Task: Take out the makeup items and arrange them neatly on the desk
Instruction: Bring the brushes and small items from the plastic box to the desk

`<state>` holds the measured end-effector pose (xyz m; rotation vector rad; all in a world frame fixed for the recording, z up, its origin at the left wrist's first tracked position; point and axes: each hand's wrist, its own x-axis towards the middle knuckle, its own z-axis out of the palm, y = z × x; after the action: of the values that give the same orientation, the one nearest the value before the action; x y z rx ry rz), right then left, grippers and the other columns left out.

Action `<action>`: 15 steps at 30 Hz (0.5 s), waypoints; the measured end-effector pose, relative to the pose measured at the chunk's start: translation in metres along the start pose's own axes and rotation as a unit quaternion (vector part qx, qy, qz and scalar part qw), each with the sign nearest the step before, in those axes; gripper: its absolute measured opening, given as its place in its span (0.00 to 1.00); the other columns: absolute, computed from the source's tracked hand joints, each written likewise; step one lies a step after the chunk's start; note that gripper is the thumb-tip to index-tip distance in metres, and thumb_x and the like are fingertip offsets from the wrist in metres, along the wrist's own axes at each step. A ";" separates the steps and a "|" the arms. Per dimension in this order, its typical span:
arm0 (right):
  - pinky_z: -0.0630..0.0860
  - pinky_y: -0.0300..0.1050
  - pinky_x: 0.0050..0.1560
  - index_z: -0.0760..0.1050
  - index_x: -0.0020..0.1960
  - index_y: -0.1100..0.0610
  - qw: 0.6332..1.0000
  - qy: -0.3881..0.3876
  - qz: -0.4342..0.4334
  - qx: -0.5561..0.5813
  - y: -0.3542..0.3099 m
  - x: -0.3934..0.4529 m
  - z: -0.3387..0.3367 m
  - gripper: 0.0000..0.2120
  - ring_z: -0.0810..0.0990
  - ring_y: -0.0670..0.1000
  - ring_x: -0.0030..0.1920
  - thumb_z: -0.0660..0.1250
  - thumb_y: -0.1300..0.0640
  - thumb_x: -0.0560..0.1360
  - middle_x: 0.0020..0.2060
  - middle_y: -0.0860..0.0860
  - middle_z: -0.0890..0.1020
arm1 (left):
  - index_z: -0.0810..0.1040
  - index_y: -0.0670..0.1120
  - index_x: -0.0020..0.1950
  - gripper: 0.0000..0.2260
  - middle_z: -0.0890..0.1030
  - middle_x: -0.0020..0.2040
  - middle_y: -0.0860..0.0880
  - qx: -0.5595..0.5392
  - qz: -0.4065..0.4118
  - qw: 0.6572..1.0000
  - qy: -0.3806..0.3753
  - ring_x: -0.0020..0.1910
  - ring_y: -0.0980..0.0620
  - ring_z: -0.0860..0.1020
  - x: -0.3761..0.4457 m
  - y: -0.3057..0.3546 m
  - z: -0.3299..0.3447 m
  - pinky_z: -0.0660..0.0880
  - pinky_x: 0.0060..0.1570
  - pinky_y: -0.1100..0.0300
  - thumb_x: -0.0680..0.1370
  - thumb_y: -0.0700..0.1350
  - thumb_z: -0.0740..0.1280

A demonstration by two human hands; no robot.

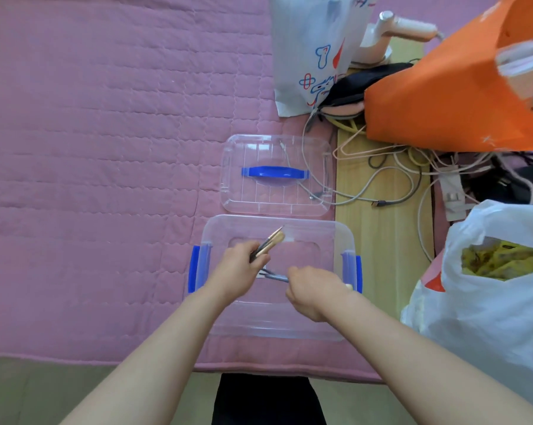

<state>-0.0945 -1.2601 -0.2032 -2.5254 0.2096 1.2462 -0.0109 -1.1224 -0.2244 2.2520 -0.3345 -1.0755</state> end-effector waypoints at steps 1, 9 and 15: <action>0.65 0.48 0.42 0.67 0.54 0.58 0.999 0.004 0.005 0.035 -0.002 -0.013 -0.009 0.08 0.76 0.62 0.51 0.52 0.56 0.80 0.54 0.60 0.77 | 0.69 0.48 0.36 0.12 0.68 0.31 0.52 -0.019 0.004 1.000 0.011 0.30 0.53 0.65 -0.012 0.009 -0.007 0.61 0.30 0.59 0.79 0.47 0.63; 0.66 0.41 0.29 0.69 0.49 0.57 0.865 0.079 0.076 0.490 -0.029 -0.099 -0.064 0.08 0.71 0.53 0.32 0.52 0.63 0.77 0.34 0.55 0.75 | 0.76 0.41 0.46 0.11 0.70 0.31 0.51 -0.242 -0.020 0.961 0.134 0.29 0.54 0.66 -0.102 0.063 -0.069 0.64 0.33 0.58 0.81 0.47 0.60; 0.71 0.43 0.30 0.70 0.47 0.61 0.675 0.074 0.039 0.733 -0.058 -0.155 -0.100 0.11 0.74 0.52 0.27 0.50 0.70 0.77 0.26 0.55 0.77 | 0.78 0.45 0.51 0.09 0.71 0.32 0.49 -0.372 -0.048 0.915 0.150 0.23 0.57 0.64 -0.171 0.093 -0.091 0.62 0.24 0.67 0.82 0.44 0.58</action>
<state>-0.0984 -1.2412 -0.0105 -1.1201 0.9135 0.3993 -0.0465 -1.0778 -0.0176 1.6987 0.2844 -0.7092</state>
